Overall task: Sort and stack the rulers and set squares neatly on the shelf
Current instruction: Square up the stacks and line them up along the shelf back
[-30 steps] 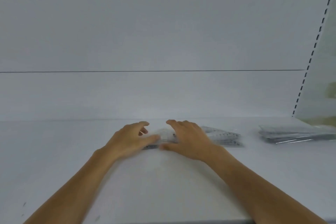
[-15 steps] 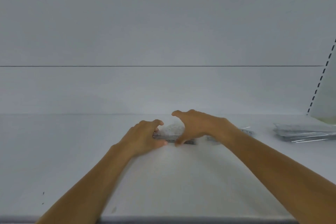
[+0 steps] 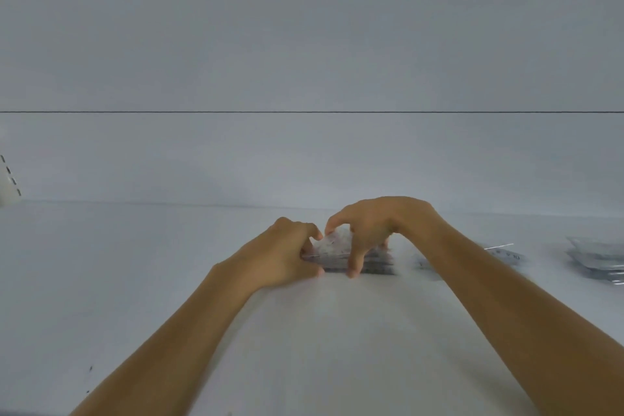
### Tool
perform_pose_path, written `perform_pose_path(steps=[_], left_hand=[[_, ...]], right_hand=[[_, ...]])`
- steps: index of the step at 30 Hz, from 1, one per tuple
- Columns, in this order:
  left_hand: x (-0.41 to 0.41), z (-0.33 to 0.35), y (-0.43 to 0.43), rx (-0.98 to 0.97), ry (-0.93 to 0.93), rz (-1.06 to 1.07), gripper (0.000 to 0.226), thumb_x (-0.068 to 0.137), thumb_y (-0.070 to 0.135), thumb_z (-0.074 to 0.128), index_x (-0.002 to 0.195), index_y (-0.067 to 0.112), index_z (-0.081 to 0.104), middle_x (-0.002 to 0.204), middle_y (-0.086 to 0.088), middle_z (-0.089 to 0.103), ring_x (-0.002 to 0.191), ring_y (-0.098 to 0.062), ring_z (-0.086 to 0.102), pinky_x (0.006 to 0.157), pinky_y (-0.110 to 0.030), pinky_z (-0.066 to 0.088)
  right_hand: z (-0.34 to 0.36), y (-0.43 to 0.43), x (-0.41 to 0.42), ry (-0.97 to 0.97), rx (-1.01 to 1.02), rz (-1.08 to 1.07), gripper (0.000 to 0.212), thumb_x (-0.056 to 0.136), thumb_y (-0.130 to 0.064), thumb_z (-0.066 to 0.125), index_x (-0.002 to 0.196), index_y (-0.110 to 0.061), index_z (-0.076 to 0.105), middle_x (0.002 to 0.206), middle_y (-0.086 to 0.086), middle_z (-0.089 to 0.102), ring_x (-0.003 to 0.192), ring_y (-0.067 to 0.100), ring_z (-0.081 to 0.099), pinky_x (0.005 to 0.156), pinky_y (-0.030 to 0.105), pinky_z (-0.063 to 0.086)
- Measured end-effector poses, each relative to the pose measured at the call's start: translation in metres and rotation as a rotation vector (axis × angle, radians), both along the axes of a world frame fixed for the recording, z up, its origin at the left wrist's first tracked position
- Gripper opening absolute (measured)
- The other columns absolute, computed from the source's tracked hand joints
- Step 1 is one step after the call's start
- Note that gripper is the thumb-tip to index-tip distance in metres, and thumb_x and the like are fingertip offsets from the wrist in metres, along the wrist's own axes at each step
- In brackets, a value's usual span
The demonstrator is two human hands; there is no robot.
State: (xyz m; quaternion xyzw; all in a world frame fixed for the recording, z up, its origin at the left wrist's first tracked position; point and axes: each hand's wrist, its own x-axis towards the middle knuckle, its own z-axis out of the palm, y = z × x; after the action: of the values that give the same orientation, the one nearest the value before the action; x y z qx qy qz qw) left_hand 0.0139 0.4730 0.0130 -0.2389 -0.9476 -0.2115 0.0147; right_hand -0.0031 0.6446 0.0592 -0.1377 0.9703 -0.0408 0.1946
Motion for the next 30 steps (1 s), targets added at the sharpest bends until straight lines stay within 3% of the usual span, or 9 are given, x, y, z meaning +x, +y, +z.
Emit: perform_pose_path(steps=[4,7,9,12,14,18,22,26,30], left_hand=[[-0.004,0.007,-0.006,-0.074,0.002,0.027,0.052,0.073,0.036,0.072,0.121,0.025,0.054,0.093,0.011,0.053,0.086,-0.010,0.056,0.075,-0.022,0.043],[-0.004,0.008,-0.013,-0.137,-0.006,0.074,0.051,0.070,0.043,0.070,0.116,0.027,0.055,0.098,0.011,0.056,0.086,-0.009,0.057,0.073,-0.025,0.046],[-0.004,0.008,-0.015,-0.154,-0.023,0.103,0.054,0.066,0.053,0.071,0.110,0.026,0.057,0.098,0.010,0.056,0.085,-0.009,0.057,0.073,-0.027,0.049],[-0.005,0.007,-0.015,-0.175,-0.002,0.133,0.054,0.068,0.054,0.071,0.109,0.023,0.057,0.094,0.008,0.053,0.083,-0.012,0.055,0.071,-0.026,0.045],[-0.005,0.006,-0.015,-0.152,0.001,0.134,0.048,0.070,0.049,0.072,0.106,0.020,0.059,0.087,0.008,0.051,0.079,-0.012,0.053,0.067,-0.025,0.042],[-0.004,0.008,-0.016,-0.117,-0.017,0.110,0.048,0.069,0.046,0.074,0.108,0.022,0.061,0.086,0.011,0.055,0.075,-0.004,0.051,0.063,-0.020,0.040],[0.001,0.012,-0.025,-0.146,-0.033,0.128,0.070,0.070,0.053,0.071,0.129,0.025,0.049,0.103,0.008,0.059,0.094,-0.009,0.056,0.085,-0.025,0.045],[0.004,0.011,-0.023,-0.125,0.000,0.096,0.059,0.076,0.037,0.072,0.129,0.027,0.048,0.091,0.014,0.052,0.091,-0.011,0.055,0.089,-0.030,0.045],[0.005,0.010,-0.020,-0.102,0.053,0.088,0.047,0.079,0.020,0.070,0.123,0.025,0.055,0.091,0.009,0.058,0.085,-0.010,0.055,0.087,-0.028,0.046]], right_hand=[[-0.005,-0.006,0.000,0.092,-0.012,0.002,0.083,0.060,-0.039,0.081,0.131,-0.038,0.038,0.105,-0.008,0.045,0.092,0.019,0.059,0.070,0.029,0.048],[-0.009,-0.011,0.003,0.114,-0.066,0.010,0.094,0.063,-0.041,0.080,0.140,-0.039,0.026,0.124,-0.004,0.045,0.100,0.017,0.051,0.086,0.034,0.047],[-0.005,-0.014,0.007,0.095,-0.027,0.003,0.097,0.063,-0.042,0.080,0.141,-0.037,0.022,0.135,-0.003,0.042,0.102,0.020,0.055,0.081,0.033,0.049],[0.002,-0.019,0.013,0.099,0.064,-0.019,0.085,0.065,-0.036,0.080,0.137,-0.024,0.035,0.128,0.003,0.046,0.078,0.019,0.062,0.058,0.026,0.046],[0.004,-0.021,0.015,0.127,0.097,-0.007,0.074,0.067,-0.030,0.081,0.129,-0.015,0.044,0.121,0.008,0.052,0.075,0.022,0.065,0.058,0.026,0.047],[0.004,-0.023,0.020,0.163,0.116,0.022,0.066,0.067,-0.026,0.081,0.122,-0.008,0.050,0.118,0.010,0.052,0.093,0.029,0.065,0.070,0.034,0.052],[0.006,-0.020,0.019,0.134,0.092,-0.006,0.074,0.067,-0.028,0.082,0.128,-0.012,0.044,0.123,0.007,0.048,0.096,0.028,0.064,0.066,0.031,0.050],[0.005,-0.017,0.017,0.102,0.034,-0.033,0.093,0.067,-0.033,0.080,0.142,-0.034,0.025,0.134,-0.002,0.040,0.068,0.015,0.060,0.060,0.025,0.051],[-0.003,-0.019,0.012,0.013,-0.030,-0.033,0.091,0.069,-0.035,0.076,0.141,-0.047,0.021,0.140,-0.007,0.034,0.110,0.022,0.050,0.057,0.025,0.053]])
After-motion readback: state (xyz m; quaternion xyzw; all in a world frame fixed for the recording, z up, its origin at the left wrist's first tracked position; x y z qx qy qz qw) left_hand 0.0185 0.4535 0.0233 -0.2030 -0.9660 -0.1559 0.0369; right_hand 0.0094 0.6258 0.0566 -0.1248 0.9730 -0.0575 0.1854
